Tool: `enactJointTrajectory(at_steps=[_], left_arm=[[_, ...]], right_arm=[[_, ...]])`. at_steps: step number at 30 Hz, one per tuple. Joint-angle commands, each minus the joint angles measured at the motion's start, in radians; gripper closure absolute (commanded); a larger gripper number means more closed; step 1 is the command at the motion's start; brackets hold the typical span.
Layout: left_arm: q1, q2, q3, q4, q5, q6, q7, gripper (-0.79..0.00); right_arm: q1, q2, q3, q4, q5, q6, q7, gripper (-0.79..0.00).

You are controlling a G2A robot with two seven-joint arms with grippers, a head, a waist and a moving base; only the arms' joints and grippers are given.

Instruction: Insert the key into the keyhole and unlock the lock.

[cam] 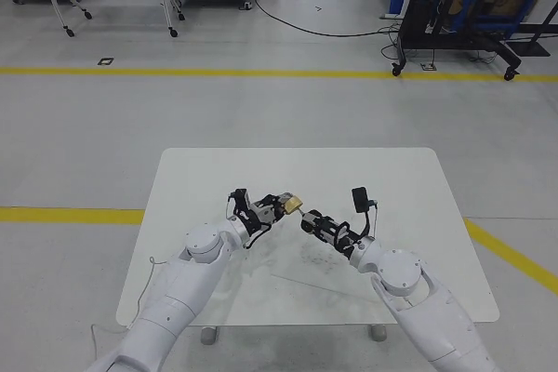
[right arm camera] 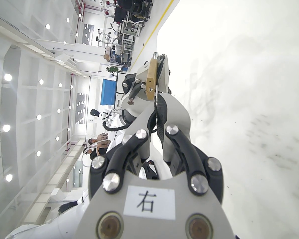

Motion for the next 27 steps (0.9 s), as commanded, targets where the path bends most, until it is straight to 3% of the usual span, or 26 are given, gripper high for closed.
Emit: enactJointTrajectory(at_steps=[1,27], left_arm=[[0.0,0.0,0.0,0.002,0.013,-0.004,0.01,0.0],[0.0,-0.004,0.01,-0.006,0.056,0.002,-0.031,0.0]], right_arm=[[-0.003,0.0,0.003,-0.006,-0.004,0.0,0.0,0.0],[0.029,-0.01,-0.01,0.03,-0.031,0.022,-0.016,0.0]])
